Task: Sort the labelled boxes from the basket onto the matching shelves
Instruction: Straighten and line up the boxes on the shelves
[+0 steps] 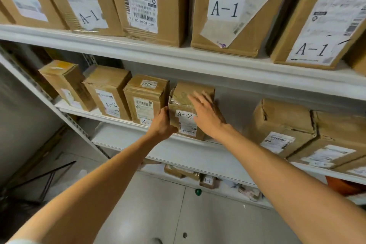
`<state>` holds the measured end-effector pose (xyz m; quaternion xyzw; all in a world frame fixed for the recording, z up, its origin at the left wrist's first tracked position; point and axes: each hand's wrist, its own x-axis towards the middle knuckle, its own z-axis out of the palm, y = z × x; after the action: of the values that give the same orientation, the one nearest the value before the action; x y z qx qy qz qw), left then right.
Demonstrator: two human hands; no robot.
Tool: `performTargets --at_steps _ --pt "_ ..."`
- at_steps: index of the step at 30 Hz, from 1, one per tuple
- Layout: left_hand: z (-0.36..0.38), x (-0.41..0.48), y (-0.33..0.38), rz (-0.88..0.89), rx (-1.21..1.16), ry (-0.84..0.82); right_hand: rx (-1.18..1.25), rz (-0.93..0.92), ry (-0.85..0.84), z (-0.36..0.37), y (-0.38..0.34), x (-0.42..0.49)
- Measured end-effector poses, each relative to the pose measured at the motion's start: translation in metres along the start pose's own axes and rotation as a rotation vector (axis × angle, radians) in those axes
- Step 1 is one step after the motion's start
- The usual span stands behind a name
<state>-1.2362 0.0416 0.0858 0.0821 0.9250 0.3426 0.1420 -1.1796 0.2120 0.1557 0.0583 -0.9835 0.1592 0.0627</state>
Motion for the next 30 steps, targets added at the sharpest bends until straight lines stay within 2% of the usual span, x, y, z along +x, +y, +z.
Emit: performTargets --at_steps 3,6,10,18,25,28,30 --pt "-0.007 -0.012 0.017 0.002 -0.17 -0.055 0.01 0.039 -0.009 0.006 0.002 0.004" --pt "-0.004 -0.02 0.03 0.001 -0.326 -0.089 0.008 0.058 0.055 0.007 0.01 -0.006" --pt "0.018 -0.025 0.056 0.003 -0.388 -0.179 0.024 0.16 0.121 -0.001 0.04 -0.026" --pt "0.066 -0.039 0.095 0.034 -0.48 -0.167 0.131 0.289 0.018 -0.029 0.082 -0.063" --pt "0.076 -0.038 0.097 0.024 -0.509 -0.189 0.126 0.268 -0.034 -0.031 0.084 -0.065" --pt "0.07 -0.041 0.096 0.024 -0.451 -0.183 -0.005 0.203 0.015 -0.03 0.072 -0.059" --pt "0.062 -0.045 0.09 0.025 -0.392 -0.123 -0.073 0.118 0.039 -0.028 0.059 -0.052"
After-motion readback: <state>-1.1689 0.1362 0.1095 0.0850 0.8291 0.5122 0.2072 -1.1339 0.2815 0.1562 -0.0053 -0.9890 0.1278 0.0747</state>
